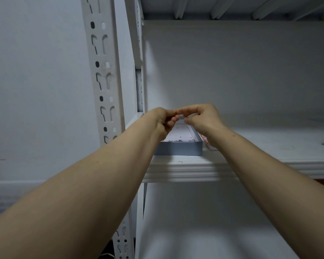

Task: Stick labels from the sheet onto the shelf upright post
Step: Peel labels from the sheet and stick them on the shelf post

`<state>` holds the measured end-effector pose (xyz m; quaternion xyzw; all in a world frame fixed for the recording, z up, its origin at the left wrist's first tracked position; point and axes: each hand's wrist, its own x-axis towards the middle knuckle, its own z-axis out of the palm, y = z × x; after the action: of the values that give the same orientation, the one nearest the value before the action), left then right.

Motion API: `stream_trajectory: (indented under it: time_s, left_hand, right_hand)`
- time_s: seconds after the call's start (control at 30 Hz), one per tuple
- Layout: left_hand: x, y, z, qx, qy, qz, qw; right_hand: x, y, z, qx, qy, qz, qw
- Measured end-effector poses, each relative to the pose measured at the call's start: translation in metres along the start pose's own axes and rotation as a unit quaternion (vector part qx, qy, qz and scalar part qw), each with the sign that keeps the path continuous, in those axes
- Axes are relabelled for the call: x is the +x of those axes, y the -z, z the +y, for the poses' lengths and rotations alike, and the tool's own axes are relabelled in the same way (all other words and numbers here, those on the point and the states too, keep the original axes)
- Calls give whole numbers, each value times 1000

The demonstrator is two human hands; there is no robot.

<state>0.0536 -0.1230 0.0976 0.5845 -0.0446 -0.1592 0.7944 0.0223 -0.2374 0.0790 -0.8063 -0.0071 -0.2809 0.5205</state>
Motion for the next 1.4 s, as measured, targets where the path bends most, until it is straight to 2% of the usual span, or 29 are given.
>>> stream_trajectory:
  time_s: [0.17, 0.3, 0.4, 0.5, 0.63, 0.8, 1.0, 1.13, 1.27, 1.4]
  left_hand:
    - [1, 1, 2, -19, -3, 26, 999]
    - [7, 7, 4, 70, -29, 62, 995]
    - [11, 8, 4, 192, -82, 92, 974]
    - [11, 6, 2, 266, -115, 87, 953]
    - [10, 6, -1, 373, -173, 101, 906]
    - [12, 17, -6, 418, -194, 102, 882]
    - [12, 9, -8, 426, -165, 107, 883]
    - [4, 10, -8, 454, -194, 124, 861]
    - [1, 12, -8, 453, -214, 129, 856]
    - [-11, 13, -11, 468, -276, 151, 826]
  right_hand:
    - [-1, -1, 0, -7, 20, -32, 999]
    - [1, -2, -1, 24, 12, -36, 999]
    - [5, 5, 0, 34, -27, -12, 999]
    - [7, 4, 6, 18, -52, -8, 998]
    - [8, -1, 6, 17, -51, 6, 999]
    - [9, -7, 7, 7, -48, 37, 998]
    - [10, -8, 11, -6, -37, 30, 999]
    - [8, -6, 15, -27, -13, 36, 999]
    - [4, -5, 13, -87, 0, 52, 995]
    - [-2, -5, 2, -142, 12, 83, 986]
